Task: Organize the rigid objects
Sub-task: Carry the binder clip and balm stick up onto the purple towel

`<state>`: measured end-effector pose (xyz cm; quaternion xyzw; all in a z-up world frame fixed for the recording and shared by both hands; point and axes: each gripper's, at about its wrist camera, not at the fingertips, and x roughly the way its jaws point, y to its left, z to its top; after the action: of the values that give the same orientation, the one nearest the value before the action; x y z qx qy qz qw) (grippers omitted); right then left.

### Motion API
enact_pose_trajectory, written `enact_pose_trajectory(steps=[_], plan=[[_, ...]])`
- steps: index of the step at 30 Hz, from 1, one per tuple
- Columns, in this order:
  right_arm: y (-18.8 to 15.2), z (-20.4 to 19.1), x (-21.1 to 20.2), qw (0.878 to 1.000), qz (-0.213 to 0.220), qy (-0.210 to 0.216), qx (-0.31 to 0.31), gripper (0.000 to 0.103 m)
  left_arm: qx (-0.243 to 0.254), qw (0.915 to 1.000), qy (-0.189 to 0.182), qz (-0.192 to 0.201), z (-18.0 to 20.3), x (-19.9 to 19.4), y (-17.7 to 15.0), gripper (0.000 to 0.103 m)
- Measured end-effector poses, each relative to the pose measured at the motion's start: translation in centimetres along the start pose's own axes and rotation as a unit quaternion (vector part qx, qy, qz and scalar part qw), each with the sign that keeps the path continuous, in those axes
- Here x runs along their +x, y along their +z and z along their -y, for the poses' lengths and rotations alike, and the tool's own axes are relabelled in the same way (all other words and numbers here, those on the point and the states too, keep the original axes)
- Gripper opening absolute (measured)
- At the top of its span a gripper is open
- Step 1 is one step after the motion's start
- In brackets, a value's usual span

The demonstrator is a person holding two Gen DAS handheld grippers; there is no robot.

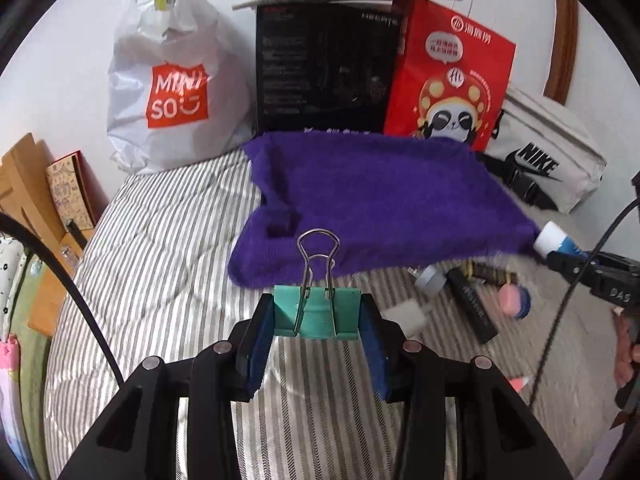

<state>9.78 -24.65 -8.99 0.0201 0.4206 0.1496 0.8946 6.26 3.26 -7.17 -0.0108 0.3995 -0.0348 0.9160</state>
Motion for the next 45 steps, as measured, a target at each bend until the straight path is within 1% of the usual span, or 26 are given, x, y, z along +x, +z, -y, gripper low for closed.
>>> enact_pose_trajectory(steps=[7, 10, 14, 16, 18, 21, 29, 32, 37, 42, 45], plan=[[2.5, -1.0, -0.3, 1.000, 0.018, 0.012, -0.008, 0.036, 0.000, 0.9997, -0.016, 0.018, 0.0, -1.0, 3.3, 0.040], [4.3, -1.7, -0.6, 0.999, 0.030, 0.015, -0.016, 0.036, 0.008, 0.9995, -0.017, 0.025, 0.4, -0.9, 5.0, 0.040], [7.4, -2.6, -0.8, 0.998, 0.047, 0.019, -0.027, 0.036, 0.007, 0.9988, -0.030, 0.038, 0.6, -0.5, 7.7, 0.040], [9.0, -2.9, -0.6, 0.998, 0.050, 0.019, -0.028, 0.036, 0.004, 0.9984, -0.041, 0.038, 0.7, 0.1, 9.3, 0.040], [10.6, -3.1, 0.0, 0.998, 0.055, 0.015, -0.029, 0.036, 0.005, 0.9982, -0.043, 0.040, 0.8, 0.7, 10.6, 0.040], [12.6, -3.1, 1.3, 0.998, 0.053, 0.025, -0.021, 0.036, 0.004, 0.9981, -0.045, 0.042, 0.7, 1.9, 12.2, 0.040], [17.0, -2.8, 5.1, 0.998, 0.055, 0.038, -0.002, 0.036, -0.008, 0.9978, -0.053, 0.039, -0.2, 5.6, 15.4, 0.040], [17.9, -2.3, 6.0, 0.997, 0.057, 0.041, 0.012, 0.036, -0.009, 0.9976, -0.058, 0.037, -0.3, 7.1, 15.9, 0.040], [17.9, -1.4, 7.5, 0.997, 0.054, 0.038, 0.033, 0.036, -0.001, 0.9983, -0.055, 0.021, -0.3, 9.0, 15.8, 0.040], [17.7, -1.3, 8.7, 0.999, 0.038, 0.022, 0.014, 0.036, -0.001, 0.9986, -0.053, 0.006, -0.6, 10.5, 15.5, 0.040], [17.4, -0.7, 9.7, 0.999, 0.030, 0.011, 0.019, 0.036, -0.008, 0.9986, -0.052, -0.002, -1.0, 11.3, 15.5, 0.040]])
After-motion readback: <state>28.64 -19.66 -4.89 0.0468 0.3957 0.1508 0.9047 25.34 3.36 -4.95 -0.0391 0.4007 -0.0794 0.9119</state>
